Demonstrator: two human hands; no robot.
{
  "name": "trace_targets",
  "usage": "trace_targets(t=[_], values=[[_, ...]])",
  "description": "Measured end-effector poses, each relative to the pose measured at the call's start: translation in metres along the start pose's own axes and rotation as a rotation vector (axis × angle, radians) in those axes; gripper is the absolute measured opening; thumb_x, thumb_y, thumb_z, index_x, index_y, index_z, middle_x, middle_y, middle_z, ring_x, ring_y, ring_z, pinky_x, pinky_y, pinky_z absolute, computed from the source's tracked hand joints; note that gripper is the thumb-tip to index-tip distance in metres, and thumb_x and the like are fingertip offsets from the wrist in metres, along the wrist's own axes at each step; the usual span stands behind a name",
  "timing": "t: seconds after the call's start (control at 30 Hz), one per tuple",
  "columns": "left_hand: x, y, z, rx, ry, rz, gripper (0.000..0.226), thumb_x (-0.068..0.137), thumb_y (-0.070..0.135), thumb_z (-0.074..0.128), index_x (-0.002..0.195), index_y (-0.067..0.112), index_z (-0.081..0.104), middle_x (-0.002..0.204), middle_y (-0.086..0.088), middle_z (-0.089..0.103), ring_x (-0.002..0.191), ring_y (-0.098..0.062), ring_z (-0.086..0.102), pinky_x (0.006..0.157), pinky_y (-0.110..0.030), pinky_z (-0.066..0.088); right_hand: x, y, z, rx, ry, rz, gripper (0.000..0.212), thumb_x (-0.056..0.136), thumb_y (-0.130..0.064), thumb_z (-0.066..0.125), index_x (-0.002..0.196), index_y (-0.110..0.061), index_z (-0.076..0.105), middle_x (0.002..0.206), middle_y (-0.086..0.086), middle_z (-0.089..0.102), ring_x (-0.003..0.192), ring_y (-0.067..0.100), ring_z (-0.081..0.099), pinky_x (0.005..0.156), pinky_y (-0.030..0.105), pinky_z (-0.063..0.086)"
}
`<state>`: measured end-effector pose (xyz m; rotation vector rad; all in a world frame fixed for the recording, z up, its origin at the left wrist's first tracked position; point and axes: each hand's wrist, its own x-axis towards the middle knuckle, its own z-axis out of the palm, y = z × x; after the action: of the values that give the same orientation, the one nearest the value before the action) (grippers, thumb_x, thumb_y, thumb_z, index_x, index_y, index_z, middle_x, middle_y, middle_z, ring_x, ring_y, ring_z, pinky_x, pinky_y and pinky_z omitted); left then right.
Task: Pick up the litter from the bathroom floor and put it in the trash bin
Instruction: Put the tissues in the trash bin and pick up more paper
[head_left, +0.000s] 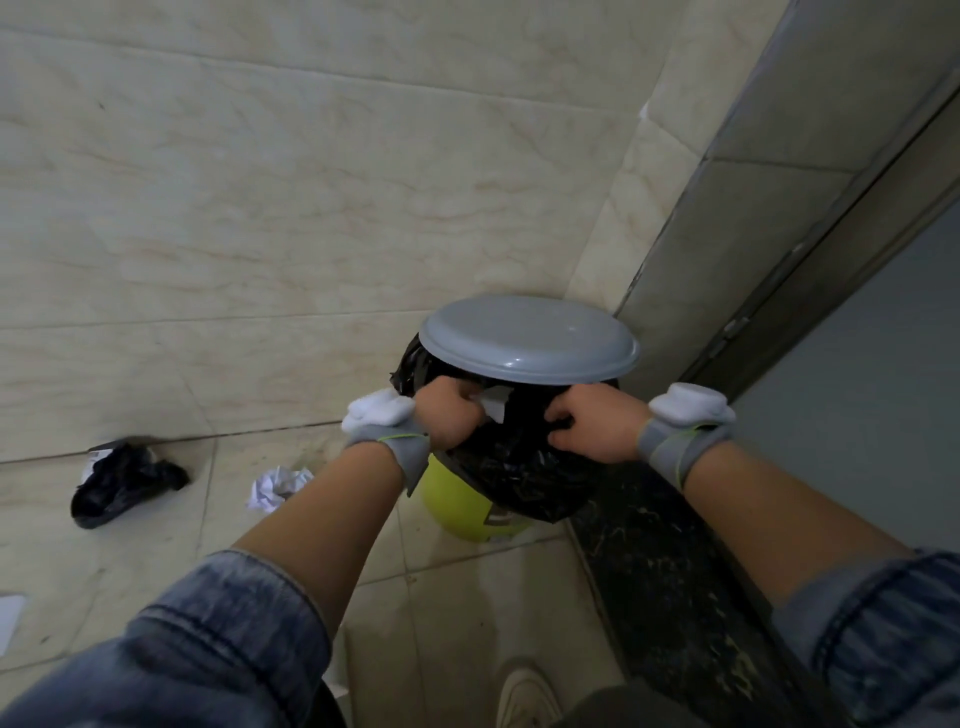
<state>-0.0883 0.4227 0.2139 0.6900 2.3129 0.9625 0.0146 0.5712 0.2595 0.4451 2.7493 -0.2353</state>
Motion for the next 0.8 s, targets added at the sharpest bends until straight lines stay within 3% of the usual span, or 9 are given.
trace_targets(t=[0.13, 0.2, 0.27, 0.33, 0.4, 0.47, 0.63, 0.7, 0.8], values=[[-0.003, -0.009, 0.014, 0.172, -0.104, 0.04, 0.038, 0.092, 0.014, 0.044, 0.126, 0.015, 0.06, 0.132, -0.014, 0.059, 0.117, -0.035, 0.055, 0.094, -0.034, 0.045, -0.01, -0.005, 0.0, 0.017, -0.005, -0.014, 0.028, 0.087, -0.023, 0.058, 0.105, -0.004, 0.069, 0.109, 0.013, 0.07, 0.1, 0.029, 0.063, 0.089, 0.036, 0.051], [-0.008, -0.014, 0.016, 0.265, -0.151, 0.054, 0.037, 0.093, 0.015, 0.041, 0.126, 0.014, 0.06, 0.135, -0.013, 0.056, 0.126, -0.034, 0.047, 0.102, -0.032, 0.036, -0.015, -0.007, 0.003, 0.037, -0.018, -0.018, 0.023, 0.087, -0.021, 0.059, 0.099, -0.008, 0.073, 0.102, 0.009, 0.073, 0.094, 0.026, 0.066, 0.082, 0.03, 0.051], [-0.015, -0.024, 0.013, 0.286, -0.074, 0.101, 0.033, 0.092, 0.014, 0.042, 0.113, 0.011, 0.067, 0.128, -0.012, 0.06, 0.128, -0.03, 0.043, 0.104, -0.029, 0.029, -0.018, -0.013, 0.01, 0.028, -0.02, -0.025, 0.021, 0.085, -0.02, 0.06, 0.096, -0.009, 0.074, 0.099, 0.009, 0.074, 0.093, 0.025, 0.067, 0.079, 0.029, 0.05], [-0.019, -0.04, 0.007, 0.283, 0.017, 0.098, 0.031, 0.088, 0.014, 0.044, 0.1, 0.012, 0.072, 0.116, -0.012, 0.067, 0.117, -0.031, 0.051, 0.098, -0.032, 0.037, -0.018, -0.02, 0.02, 0.034, -0.004, -0.033, 0.02, 0.084, -0.019, 0.061, 0.095, -0.009, 0.074, 0.098, 0.011, 0.073, 0.093, 0.026, 0.067, 0.079, 0.029, 0.05], [-0.024, -0.06, 0.0, 0.263, 0.144, 0.013, 0.03, 0.084, 0.016, 0.048, 0.099, 0.018, 0.074, 0.113, -0.011, 0.07, 0.105, -0.035, 0.06, 0.087, -0.035, 0.047, -0.013, -0.03, 0.029, 0.073, -0.002, -0.054, 0.019, 0.083, -0.017, 0.061, 0.094, -0.009, 0.074, 0.098, 0.011, 0.073, 0.093, 0.027, 0.066, 0.08, 0.03, 0.051], [-0.029, -0.084, -0.005, 0.248, 0.223, -0.078, 0.03, 0.083, 0.019, 0.052, 0.104, 0.021, 0.074, 0.12, -0.009, 0.068, 0.109, -0.034, 0.061, 0.089, -0.033, 0.048, -0.003, -0.044, 0.041, 0.101, 0.004, -0.097, 0.017, 0.082, -0.017, 0.061, 0.092, -0.01, 0.073, 0.099, 0.011, 0.072, 0.094, 0.027, 0.065, 0.081, 0.031, 0.05], [-0.044, -0.142, -0.007, 0.27, 0.213, -0.256, 0.039, 0.074, 0.04, 0.045, 0.104, 0.038, 0.07, 0.125, 0.002, 0.065, 0.115, -0.027, 0.058, 0.099, -0.035, 0.043, 0.021, -0.082, 0.072, 0.149, -0.026, -0.227, 0.016, 0.083, -0.019, 0.061, 0.093, -0.013, 0.072, 0.098, 0.006, 0.072, 0.093, 0.023, 0.065, 0.078, 0.027, 0.048], [-0.054, -0.172, -0.001, 0.239, 0.2, -0.329, 0.037, 0.076, 0.039, 0.045, 0.103, 0.037, 0.07, 0.129, -0.003, 0.061, 0.123, -0.028, 0.051, 0.104, -0.035, 0.039, 0.034, -0.102, 0.092, 0.132, -0.072, -0.287, 0.016, 0.082, -0.019, 0.062, 0.093, -0.013, 0.072, 0.098, 0.005, 0.072, 0.093, 0.022, 0.065, 0.082, 0.03, 0.051], [-0.078, -0.22, 0.012, 0.121, 0.207, -0.46, 0.03, 0.083, 0.028, 0.05, 0.106, 0.028, 0.071, 0.117, -0.009, 0.066, 0.106, -0.027, 0.061, 0.084, -0.026, 0.044, 0.055, -0.134, 0.131, 0.098, -0.173, -0.371, 0.019, 0.081, -0.018, 0.061, 0.096, -0.012, 0.07, 0.104, 0.007, 0.07, 0.097, 0.024, 0.063, 0.084, 0.031, 0.051]])
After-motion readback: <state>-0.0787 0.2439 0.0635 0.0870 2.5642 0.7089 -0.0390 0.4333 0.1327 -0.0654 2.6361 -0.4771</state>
